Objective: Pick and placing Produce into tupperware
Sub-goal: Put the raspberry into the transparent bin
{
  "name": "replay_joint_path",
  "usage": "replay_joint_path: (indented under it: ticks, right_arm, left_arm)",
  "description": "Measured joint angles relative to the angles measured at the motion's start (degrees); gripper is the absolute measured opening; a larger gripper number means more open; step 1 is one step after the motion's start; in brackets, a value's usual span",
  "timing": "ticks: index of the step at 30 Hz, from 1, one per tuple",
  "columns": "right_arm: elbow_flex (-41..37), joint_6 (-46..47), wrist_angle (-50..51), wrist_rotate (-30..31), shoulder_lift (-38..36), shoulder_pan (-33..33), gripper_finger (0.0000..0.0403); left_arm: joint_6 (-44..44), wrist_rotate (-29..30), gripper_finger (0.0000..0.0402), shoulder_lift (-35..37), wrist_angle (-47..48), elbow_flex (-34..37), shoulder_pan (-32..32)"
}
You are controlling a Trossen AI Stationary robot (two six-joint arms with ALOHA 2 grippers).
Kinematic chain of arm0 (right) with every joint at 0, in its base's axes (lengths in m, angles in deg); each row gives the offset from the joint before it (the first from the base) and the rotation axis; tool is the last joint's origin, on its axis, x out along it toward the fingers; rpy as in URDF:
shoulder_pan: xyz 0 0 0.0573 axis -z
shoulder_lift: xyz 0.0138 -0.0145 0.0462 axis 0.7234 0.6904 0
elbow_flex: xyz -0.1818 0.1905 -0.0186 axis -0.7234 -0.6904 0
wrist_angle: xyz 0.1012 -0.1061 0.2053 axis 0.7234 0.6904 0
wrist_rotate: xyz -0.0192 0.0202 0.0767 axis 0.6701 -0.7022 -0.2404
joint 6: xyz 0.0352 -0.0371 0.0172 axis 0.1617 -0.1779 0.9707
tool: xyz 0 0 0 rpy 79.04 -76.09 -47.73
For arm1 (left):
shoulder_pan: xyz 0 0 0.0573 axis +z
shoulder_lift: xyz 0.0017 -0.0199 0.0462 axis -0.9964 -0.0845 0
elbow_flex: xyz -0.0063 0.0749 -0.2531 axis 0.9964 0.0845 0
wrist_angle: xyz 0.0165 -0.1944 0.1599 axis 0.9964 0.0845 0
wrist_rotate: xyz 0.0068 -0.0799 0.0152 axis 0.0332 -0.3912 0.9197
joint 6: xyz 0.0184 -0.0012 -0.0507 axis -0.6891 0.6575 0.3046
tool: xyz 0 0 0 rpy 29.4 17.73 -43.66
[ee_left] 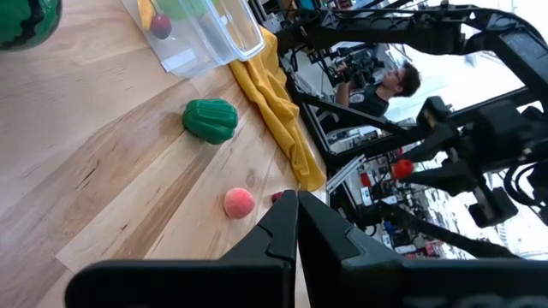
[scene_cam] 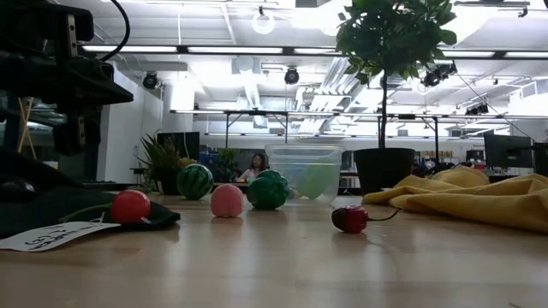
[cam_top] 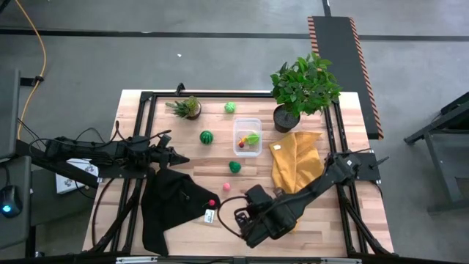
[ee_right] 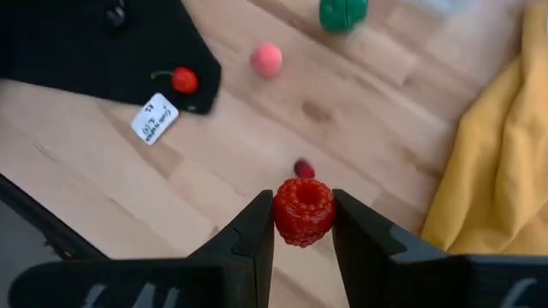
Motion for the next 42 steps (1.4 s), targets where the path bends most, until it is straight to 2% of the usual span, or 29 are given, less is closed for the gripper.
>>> replay_joint_path:
  ticks: [15, 34, 38, 42]
  right_arm:
    - [0.0, -14.15, -0.02, 3.74, -3.96, 0.81, 0.0084]
    - [-0.12, -24.88, -0.04, 7.03, -9.13, 3.77, 0.0084]
    - [-3.44, -24.75, -0.12, 6.87, -11.31, 4.69, 0.0084]
    - [-11.24, -22.74, -0.03, 6.6, -15.5, 5.37, 0.0084]
  left_arm:
    - [-0.01, 0.0, 0.0001, 0.01, -0.02, 0.0, -0.02]
    - [-0.02, 0.0, 0.0001, 0.0, -0.02, 0.0, 0.0]
    - [0.0, 0.0, 0.0001, 0.0, 0.0, 0.0, -0.02]
    - [0.0, 0.0, 0.0001, -0.01, 0.0, 0.0, -0.02]
